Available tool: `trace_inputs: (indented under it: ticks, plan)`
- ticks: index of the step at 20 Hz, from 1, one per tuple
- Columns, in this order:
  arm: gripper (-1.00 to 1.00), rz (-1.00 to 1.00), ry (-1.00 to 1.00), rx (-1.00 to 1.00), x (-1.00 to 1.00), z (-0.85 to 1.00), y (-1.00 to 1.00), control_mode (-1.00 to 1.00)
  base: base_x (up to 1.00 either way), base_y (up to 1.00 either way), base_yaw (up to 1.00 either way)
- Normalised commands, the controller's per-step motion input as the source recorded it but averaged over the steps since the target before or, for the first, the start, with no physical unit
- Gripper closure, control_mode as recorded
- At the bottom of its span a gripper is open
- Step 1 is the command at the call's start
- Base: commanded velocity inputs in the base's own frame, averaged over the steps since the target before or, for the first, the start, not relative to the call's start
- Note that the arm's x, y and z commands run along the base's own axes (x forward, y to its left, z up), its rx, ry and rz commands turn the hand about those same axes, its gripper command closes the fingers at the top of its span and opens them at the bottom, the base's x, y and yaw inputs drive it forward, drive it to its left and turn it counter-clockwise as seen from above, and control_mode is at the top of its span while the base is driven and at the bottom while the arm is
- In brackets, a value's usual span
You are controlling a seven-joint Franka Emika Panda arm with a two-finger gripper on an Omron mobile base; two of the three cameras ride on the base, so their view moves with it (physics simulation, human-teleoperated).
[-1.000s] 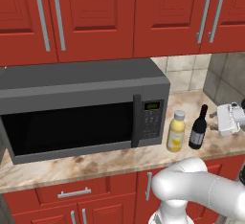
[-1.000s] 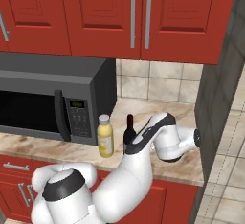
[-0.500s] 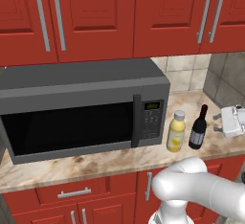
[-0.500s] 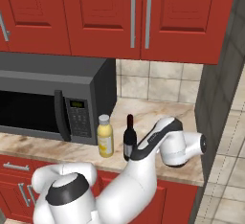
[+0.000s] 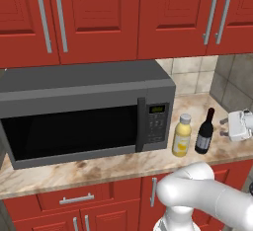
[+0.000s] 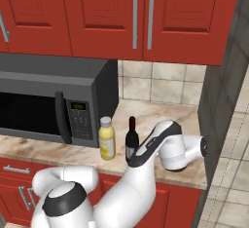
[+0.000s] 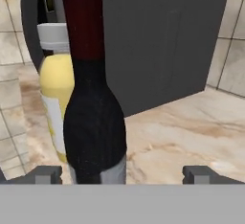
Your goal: There is a wine glass and glass cup on the dining counter. Place the wine bottle next to the wine glass and the juice bottle next to the glass cup.
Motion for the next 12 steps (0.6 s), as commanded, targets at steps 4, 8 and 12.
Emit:
trace_inputs:
  ticks: [4, 8, 12]
  plan:
    - [-1.00, -0.06, 0.10, 0.00, -0.09, 0.00, 0.08, -1.00, 0.00, 0.00, 0.00]
    - [-1.00, -0.02, 0.06, 0.02, -0.18, 0.00, 0.09, -1.00, 0.00, 0.00, 0.00]
    - [-1.00, 0.00, 0.00, 0.03, -0.16, 0.00, 0.14, -1.00, 0.00, 0.00, 0.00]
